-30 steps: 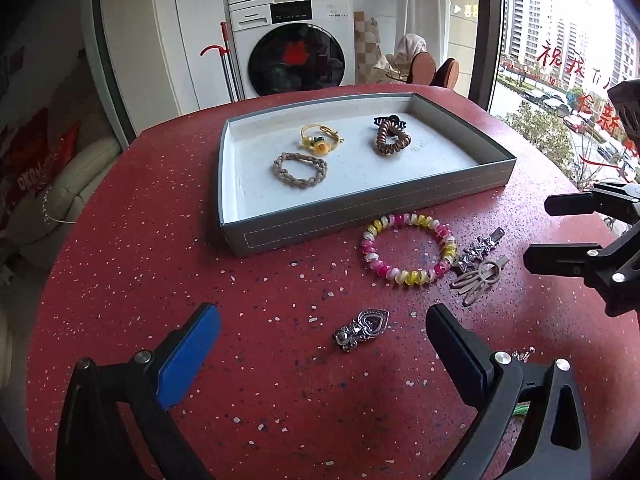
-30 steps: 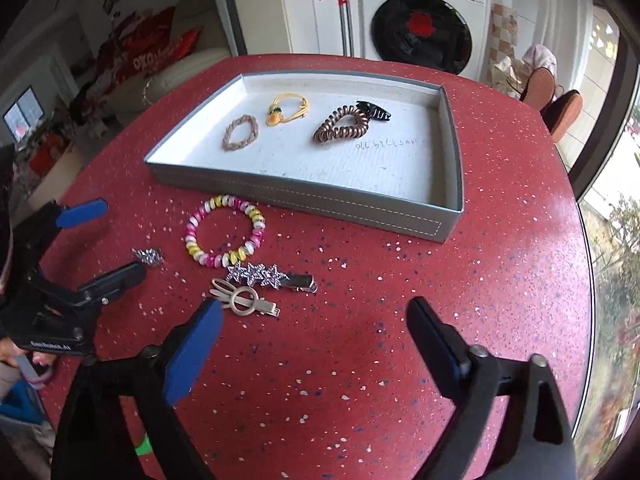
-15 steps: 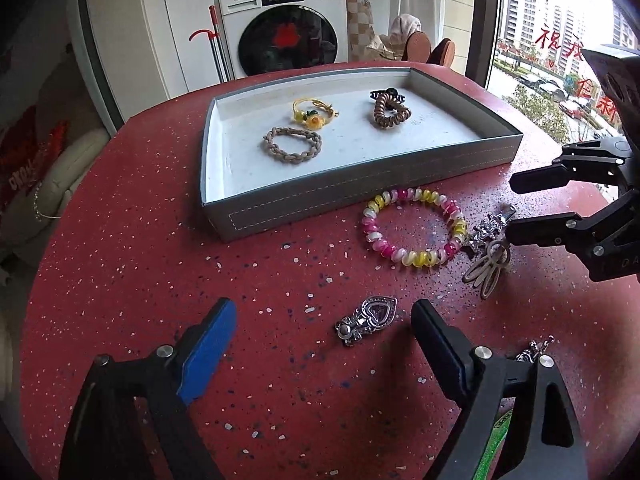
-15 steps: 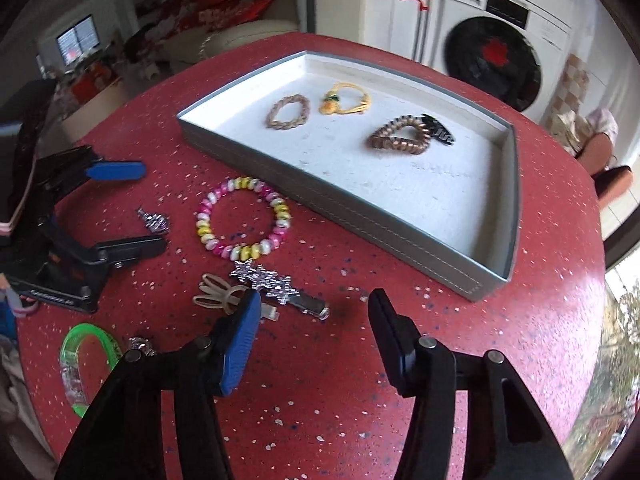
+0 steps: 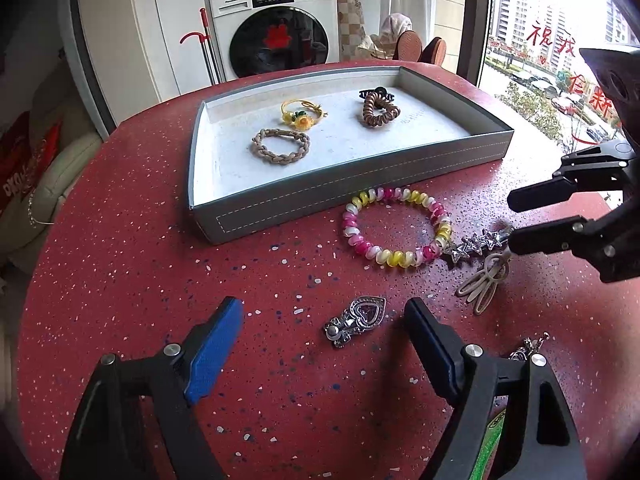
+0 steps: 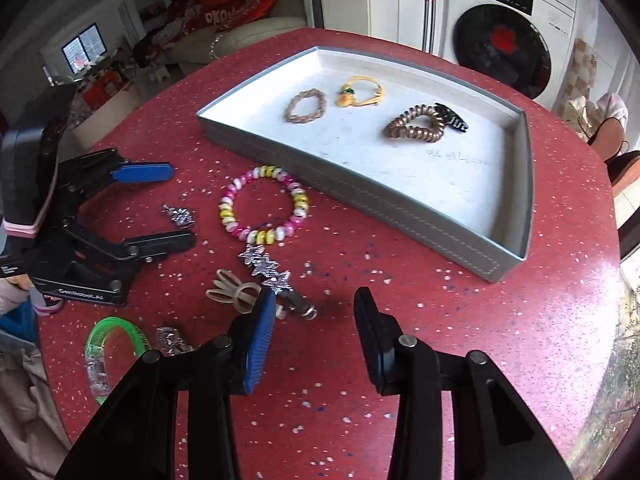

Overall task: Organize jewelry
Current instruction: 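Grasp the silver heart pendant with the left tool while the right tool grasps the star hair clip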

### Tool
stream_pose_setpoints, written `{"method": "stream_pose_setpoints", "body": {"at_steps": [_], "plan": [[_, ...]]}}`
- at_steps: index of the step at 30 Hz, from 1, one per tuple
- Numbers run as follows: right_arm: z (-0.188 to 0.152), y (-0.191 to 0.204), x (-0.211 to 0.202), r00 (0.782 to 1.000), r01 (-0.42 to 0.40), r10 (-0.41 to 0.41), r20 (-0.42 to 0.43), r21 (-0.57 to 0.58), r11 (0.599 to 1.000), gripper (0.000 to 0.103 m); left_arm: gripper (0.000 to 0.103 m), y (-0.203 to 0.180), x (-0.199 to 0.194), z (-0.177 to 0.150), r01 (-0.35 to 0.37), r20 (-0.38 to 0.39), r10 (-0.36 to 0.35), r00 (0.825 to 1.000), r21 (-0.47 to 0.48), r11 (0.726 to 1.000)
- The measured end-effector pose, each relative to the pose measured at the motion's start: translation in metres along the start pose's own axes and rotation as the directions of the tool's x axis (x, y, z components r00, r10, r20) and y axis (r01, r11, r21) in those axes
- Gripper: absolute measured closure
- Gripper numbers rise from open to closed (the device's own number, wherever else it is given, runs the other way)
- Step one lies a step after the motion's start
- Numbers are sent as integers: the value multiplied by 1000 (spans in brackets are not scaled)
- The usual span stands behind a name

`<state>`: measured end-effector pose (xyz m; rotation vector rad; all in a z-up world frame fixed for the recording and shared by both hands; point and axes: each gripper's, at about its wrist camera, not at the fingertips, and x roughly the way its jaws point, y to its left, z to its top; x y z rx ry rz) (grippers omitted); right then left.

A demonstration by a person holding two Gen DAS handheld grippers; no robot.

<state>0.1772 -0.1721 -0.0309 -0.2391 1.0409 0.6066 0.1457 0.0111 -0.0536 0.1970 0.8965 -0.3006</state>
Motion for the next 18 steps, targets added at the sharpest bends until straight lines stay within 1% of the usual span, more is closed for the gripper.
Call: {"method": "stream_pose_setpoints", "body": {"at_steps": [4,5,6,7,9,11,13,14,15,18], "plan": [[9,14,6,1000,-17,17,-2,-32,999,59,6,-2,2,2,8,-1,-8,1000,5,1000],[12,17,9,1000,-18,18,-5,-44,999,59,9,-3,2,2,11,0,-11,1000,8,1000],[14,22,13,1000,-13,12,-13,-59,998,59,13,-4,2,4,21,-1,-21,1000,9,1000],[15,25,15,1000,-7,6,-19,-68,998,59,14,-5,2,5,27,-5,-27,1000,8,1000],[17,33,21,999,8,-11,-32,-92,996,60,14,-6,3,6,24,-6,-24,1000,8,1000],[18,39,23,999,7,-11,-43,-93,996,65,15,-6,3,7,27,-8,-27,1000,4,1000],[18,46,25,999,14,-19,-51,-96,995,68,23,-6,2,7,47,-13,-47,999,2,999],[17,48,24,998,15,-21,-54,-93,996,71,24,-8,2,7,51,-14,-51,999,4,999],[16,50,24,998,18,-24,-59,-89,996,72,25,-9,1,7,49,-15,-49,999,8,999],[16,53,24,997,33,-38,-69,-72,997,75,35,-11,-1,6,72,-16,-72,997,7,997]]}}
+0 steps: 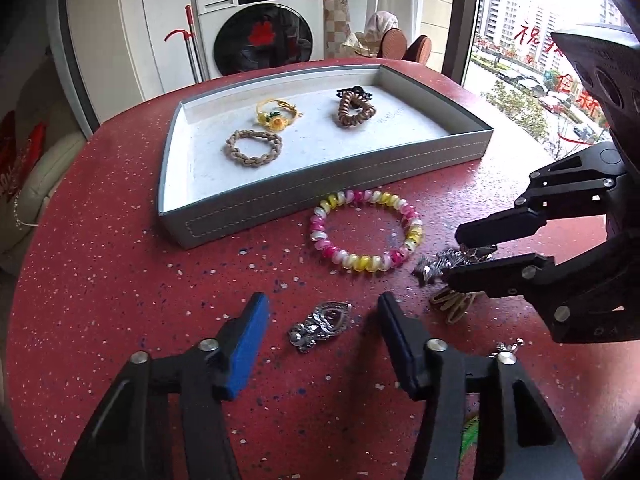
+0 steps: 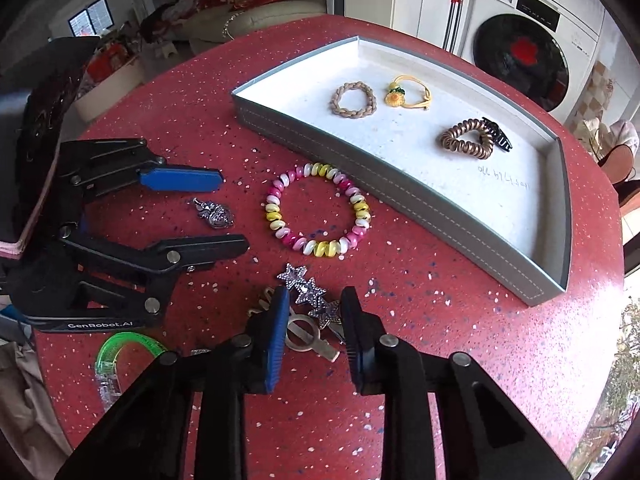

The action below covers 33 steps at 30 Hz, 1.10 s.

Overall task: Organize jewelry
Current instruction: 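Grasp the silver heart pendant with the left tool while the right tool grasps the star hair clip, then carry the heart pendant and star hair clip over the tray with both tools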

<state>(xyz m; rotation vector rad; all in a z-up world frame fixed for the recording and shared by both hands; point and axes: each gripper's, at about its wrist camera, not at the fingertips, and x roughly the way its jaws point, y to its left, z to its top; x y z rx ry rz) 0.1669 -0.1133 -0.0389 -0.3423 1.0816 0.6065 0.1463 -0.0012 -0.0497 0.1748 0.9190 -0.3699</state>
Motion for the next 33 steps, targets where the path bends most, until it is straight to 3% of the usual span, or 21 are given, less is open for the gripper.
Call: {"method": "stream_pose_setpoints", "body": {"at_steps": [2,4,6,10,14,22,28,33], "plan": [[-1,1,-2,1000,0,0,-5,23,1000,78,42,-3,-1,-1,6,0,-6,1000,6,1000],[-3,-1,-2,1000,7,-7,-5,28,1000,78,59,-5,-3,-1,5,1,-5,1000,12,1000],[-2,-1,-2,1000,5,-5,-7,32,999,78,66,-4,-4,-2,8,-2,-8,1000,4,1000],[3,4,2,999,29,-29,-26,-1,1000,77,66,2,-6,-3,25,-1,-26,1000,-33,999],[6,1,4,999,29,-28,-31,54,998,78,66,5,-7,-5,22,2,-22,1000,-55,998],[-5,-20,-10,999,-32,25,40,179,983,78,66,15,-19,-7,39,27,-36,999,-103,994],[-11,-56,-26,990,-118,87,110,329,937,78,66,23,-27,-1,50,52,-43,998,-142,989],[-7,-71,-42,986,-110,51,160,389,915,78,66,25,-36,10,39,83,-27,996,-142,989]]}}
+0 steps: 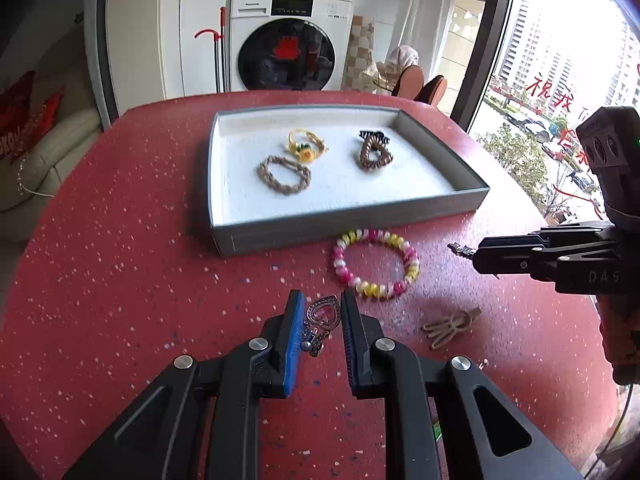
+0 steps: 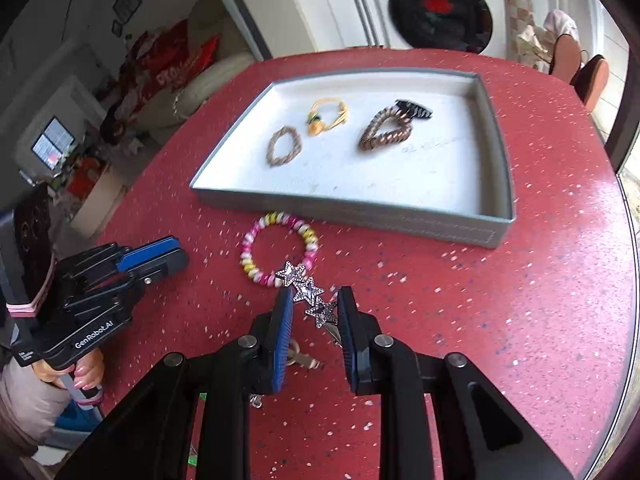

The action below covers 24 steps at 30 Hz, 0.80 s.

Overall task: Organize jewelry
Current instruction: 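Carry the heart pendant and star hair clip over the tray with both tools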

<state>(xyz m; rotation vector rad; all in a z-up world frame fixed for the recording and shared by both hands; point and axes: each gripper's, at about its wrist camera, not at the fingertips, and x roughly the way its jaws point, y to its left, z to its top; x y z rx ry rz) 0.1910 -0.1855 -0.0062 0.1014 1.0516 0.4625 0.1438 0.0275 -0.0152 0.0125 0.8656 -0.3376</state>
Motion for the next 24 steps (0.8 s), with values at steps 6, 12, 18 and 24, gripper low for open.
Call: {"method": "stream_pose_setpoints", "body": {"at_steps": [6,12,18,24], "plan": [[31,-12,-13,996,45,-49,81,53,998,78,66,5,0,33,-2,41,3,999,-25,1000],[61,-28,-8,992,67,-77,99,96,993,78,66,8,20,71,-39,62,42,997,-34,999],[75,-37,14,992,109,-115,59,94,990,78,66,11,55,97,-44,11,45,999,-52,998],[79,-50,37,991,133,-135,10,111,985,78,66,8,88,104,-69,-62,67,996,-36,997]]}}
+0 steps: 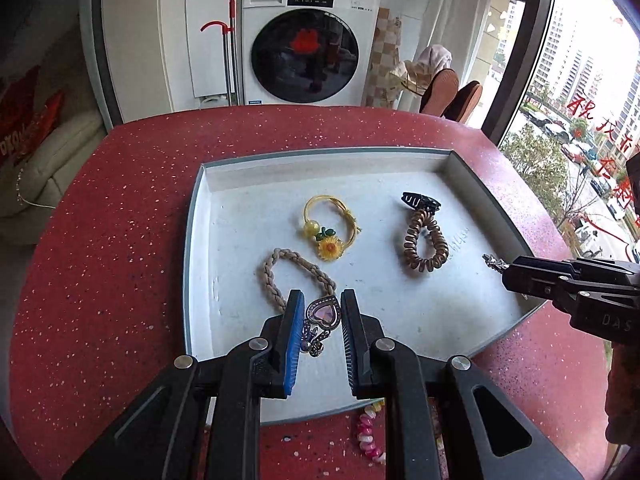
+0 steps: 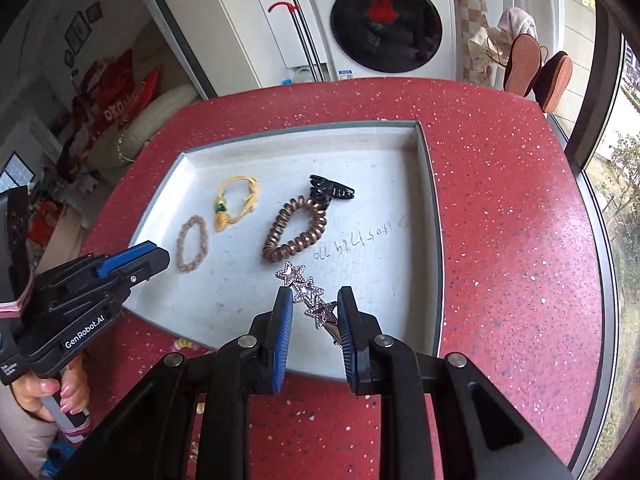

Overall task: Organize jewelry
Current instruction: 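Carry the heart pendant and star hair clip over the tray with both tools, then open the right tool to drop the star clip while the left tool releases the heart pendant, then move both tools back over the remaining jewelry beside the tray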

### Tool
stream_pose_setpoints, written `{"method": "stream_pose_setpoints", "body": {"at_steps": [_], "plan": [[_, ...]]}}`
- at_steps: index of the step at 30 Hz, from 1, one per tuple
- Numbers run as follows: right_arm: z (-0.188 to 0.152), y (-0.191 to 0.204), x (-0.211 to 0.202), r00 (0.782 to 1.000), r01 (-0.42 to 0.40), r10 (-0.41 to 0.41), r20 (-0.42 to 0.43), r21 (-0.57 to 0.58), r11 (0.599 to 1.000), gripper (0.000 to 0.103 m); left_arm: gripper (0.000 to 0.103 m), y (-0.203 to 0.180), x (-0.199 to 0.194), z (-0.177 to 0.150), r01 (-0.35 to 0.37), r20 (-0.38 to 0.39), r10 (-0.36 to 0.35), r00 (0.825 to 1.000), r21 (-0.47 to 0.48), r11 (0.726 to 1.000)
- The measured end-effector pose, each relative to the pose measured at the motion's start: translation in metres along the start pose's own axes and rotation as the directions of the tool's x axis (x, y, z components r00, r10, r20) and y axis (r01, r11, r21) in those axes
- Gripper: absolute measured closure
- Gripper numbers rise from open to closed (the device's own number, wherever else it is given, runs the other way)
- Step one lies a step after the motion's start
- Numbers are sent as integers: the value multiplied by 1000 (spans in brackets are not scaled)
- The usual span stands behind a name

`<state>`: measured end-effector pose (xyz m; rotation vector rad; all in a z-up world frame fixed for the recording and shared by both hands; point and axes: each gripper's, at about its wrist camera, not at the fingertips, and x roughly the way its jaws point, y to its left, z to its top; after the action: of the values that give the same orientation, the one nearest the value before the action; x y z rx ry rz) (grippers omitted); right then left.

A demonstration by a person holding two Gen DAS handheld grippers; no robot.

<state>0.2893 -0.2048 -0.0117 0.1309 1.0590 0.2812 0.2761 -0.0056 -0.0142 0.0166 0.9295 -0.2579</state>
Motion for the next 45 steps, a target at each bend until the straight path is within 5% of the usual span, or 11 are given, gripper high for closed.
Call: {"method": "stream_pose_setpoints", "body": {"at_steps": [19,25,36,38,39,40,45], "plan": [[25,-3,40,993,120,-120,5,-42,992,77,66,-8,52,18,-152,-16,153,988,56,987],[24,-6,35,995,97,-96,19,-13,995,58,66,-13,53,17,-171,-13,172,985,74,983],[16,-3,-1,995,14,-19,97,49,999,47,66,-8,35,17,-150,30,148,988,43,988],[14,-2,-4,995,11,-16,100,51,999,47,45,-6,33,18,-155,37,154,987,35,987],[13,-3,-5,995,7,-12,103,55,998,46,10,-5,30,18,-157,50,156,986,25,987],[13,-3,-7,994,4,-10,105,57,998,46,0,-4,25,17,-163,83,161,983,15,987],[9,-4,-14,994,-5,-3,113,64,998,46,0,-7,10,21,-168,120,164,979,27,985]]}}
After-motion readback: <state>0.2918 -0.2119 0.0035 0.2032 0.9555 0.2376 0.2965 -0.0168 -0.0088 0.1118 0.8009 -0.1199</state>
